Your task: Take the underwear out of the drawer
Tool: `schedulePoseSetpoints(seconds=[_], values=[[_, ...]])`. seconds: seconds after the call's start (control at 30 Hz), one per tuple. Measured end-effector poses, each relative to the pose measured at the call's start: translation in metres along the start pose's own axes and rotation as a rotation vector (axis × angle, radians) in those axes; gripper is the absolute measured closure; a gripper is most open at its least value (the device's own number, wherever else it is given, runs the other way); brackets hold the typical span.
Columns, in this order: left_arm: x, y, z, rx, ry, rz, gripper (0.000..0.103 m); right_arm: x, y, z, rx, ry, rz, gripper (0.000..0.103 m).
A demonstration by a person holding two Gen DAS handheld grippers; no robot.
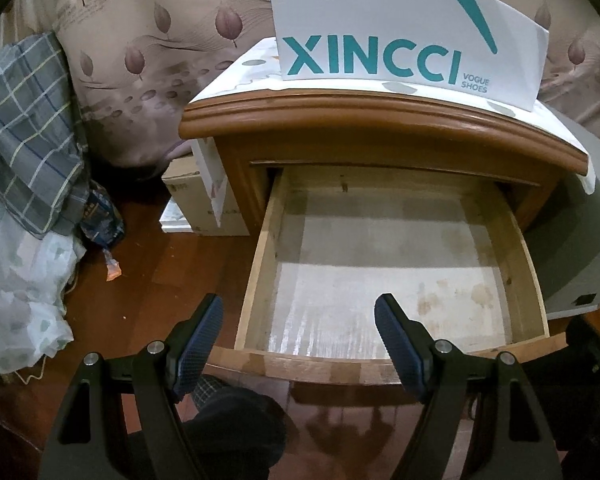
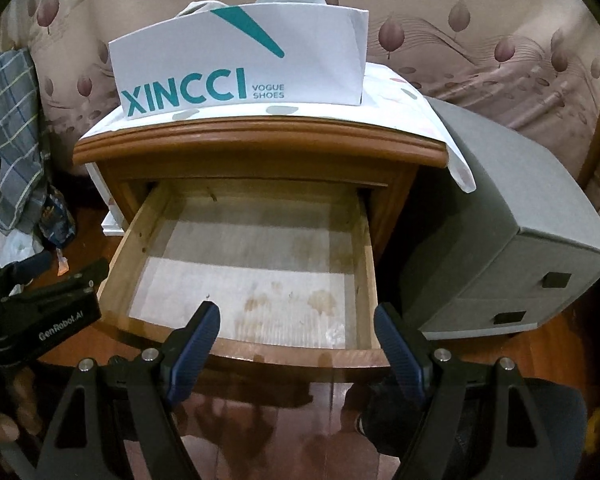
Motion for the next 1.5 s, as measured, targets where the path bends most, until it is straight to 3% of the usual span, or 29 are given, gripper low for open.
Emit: schedulePoseSetpoints(seconds=[0.6,1.5], values=[[-0.001,-0.004,-0.002,0.037,0.029,-0.037,0.028,0.011,-0.008,-0.008,0.029,0.032,0.012,0.022],[-0.003,-0.006,-0.002,0.026,0.009,-0.025,0.028,0.019,-0.016,-0.011,0.051,0.059,0.033,0.022]])
Point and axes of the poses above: each gripper's, at about its wrist camera, not at the fingertips, and y roughly against the way its jaws point, x to its left, z to its top, the point moved 7 cm from there along -y, roughly the way its jaws point, and after that the axes turned 13 degrees about y, right-handed, at the moved point
